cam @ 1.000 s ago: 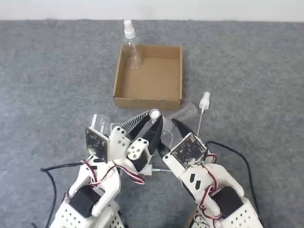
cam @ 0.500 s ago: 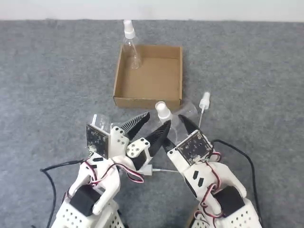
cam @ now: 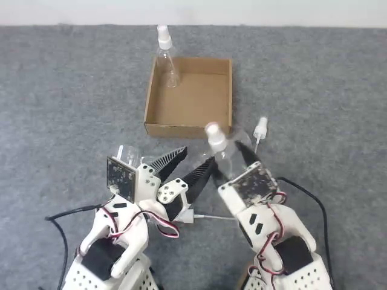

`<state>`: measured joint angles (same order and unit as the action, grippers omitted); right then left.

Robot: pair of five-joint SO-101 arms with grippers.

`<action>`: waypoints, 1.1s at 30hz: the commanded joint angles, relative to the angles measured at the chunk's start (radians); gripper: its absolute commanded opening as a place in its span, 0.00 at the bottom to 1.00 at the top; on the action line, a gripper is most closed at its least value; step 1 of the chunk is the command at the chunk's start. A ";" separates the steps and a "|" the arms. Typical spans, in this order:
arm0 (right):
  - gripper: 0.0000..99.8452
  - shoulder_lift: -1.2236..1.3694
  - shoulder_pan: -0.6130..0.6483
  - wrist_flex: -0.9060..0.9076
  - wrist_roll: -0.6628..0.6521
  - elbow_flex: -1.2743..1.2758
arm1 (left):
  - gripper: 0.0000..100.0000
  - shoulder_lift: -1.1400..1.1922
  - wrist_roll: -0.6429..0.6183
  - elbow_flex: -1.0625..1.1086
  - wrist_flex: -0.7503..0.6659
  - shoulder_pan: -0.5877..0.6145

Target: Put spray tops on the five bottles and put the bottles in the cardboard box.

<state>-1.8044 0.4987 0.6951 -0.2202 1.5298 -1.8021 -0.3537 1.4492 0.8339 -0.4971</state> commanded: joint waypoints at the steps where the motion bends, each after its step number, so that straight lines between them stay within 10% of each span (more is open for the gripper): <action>1: 0.07 -0.007 -0.054 -0.142 -0.008 0.041 | 0.20 -0.020 -0.034 -0.059 -0.002 0.003; 33: 0.02 -0.005 -0.096 -0.194 -0.009 0.035 | 0.20 -0.020 -0.107 -0.225 0.157 0.003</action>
<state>-1.7998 0.4189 0.5294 -0.2202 1.6126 -1.8021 -0.4396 1.2804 0.9858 -0.4971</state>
